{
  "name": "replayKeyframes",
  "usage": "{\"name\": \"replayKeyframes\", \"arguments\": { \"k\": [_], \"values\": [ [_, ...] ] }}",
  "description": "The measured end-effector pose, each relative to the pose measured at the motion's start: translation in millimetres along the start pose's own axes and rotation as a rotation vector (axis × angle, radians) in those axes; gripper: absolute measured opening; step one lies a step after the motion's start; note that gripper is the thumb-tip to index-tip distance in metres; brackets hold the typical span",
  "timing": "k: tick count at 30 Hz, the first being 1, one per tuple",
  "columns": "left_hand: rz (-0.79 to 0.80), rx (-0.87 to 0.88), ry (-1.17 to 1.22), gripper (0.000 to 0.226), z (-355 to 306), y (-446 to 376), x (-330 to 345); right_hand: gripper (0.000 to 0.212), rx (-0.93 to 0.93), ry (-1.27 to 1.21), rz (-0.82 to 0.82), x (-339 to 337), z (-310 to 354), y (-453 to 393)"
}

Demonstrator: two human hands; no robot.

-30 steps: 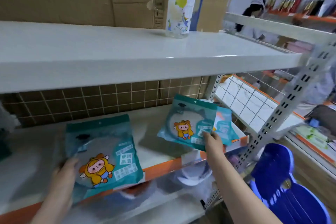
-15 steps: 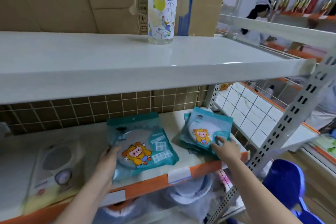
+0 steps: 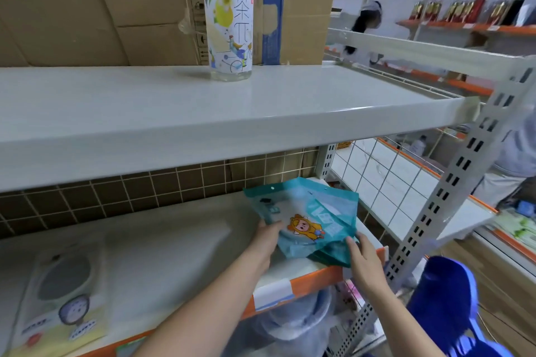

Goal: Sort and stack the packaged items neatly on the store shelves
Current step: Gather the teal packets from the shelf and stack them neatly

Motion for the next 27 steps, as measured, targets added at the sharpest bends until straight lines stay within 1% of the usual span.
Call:
{"name": "replayKeyframes", "arguments": {
  "k": [1,2,3,4,5,6,7,8,11,14,16,18,20,22,25,27],
  "values": [
    [-0.013,0.016,-0.088,0.027,5,-5,5,0.047,-0.036,0.013,0.002,0,0,2],
    [-0.05,0.04,-0.287,0.031,8,-9,6,0.048,-0.071,0.027,0.003,-1,-1,5],
    [-0.1,0.054,-0.591,0.042,12,-15,4,0.05,-0.103,0.056,0.0,-1,-1,6],
    [-0.142,0.063,-0.877,0.058,14,-17,1,0.051,-0.13,0.106,-0.004,-1,-1,7],
    [-0.155,0.061,-1.041,0.073,15,-17,-2,0.049,-0.145,0.187,-0.007,-1,-2,7],
    [-0.129,0.044,-1.1,0.083,16,-14,-4,0.046,-0.148,0.289,-0.009,0,-2,7],
    [-0.092,0.03,-1.102,0.086,16,-12,-7,0.043,-0.143,0.399,-0.009,1,-3,7],
    [-0.063,0.031,-1.098,0.081,16,-10,-11,0.042,-0.131,0.498,-0.011,3,-2,8],
    [-0.037,0.077,-1.083,0.05,13,-2,-30,0.043,-0.127,0.637,-0.093,7,7,15],
    [-0.081,0.145,-1.012,0.028,3,18,-63,0.037,-0.204,0.612,-0.232,20,27,27],
    [-0.139,0.204,-1.001,0.021,-7,37,-93,0.03,-0.267,0.525,-0.246,39,43,36],
    [-0.223,0.276,-1.022,0.019,-18,57,-128,0.025,-0.295,0.432,-0.192,61,59,50],
    [-0.316,0.336,-1.021,0.017,-28,79,-170,0.019,-0.339,0.356,-0.103,87,74,68],
    [-0.394,0.354,-1.023,0.013,-35,103,-217,0.017,-0.374,0.313,-0.015,116,85,87],
    [-0.515,0.345,-0.947,0.008,-43,141,-290,0.018,-0.355,0.287,0.119,162,96,116],
    [-0.61,0.361,-0.934,0.009,-49,173,-339,0.021,-0.349,0.285,0.182,194,105,138]
  ]
}}
Point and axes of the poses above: each hand's wrist, its own y-axis away from the middle knuckle, its own x-axis out of the palm, z = x × y, the point moved 3 cm from there along -y, towards the middle knuckle, and after that the axes turned 5 degrees about x, right-handed, at the moved point
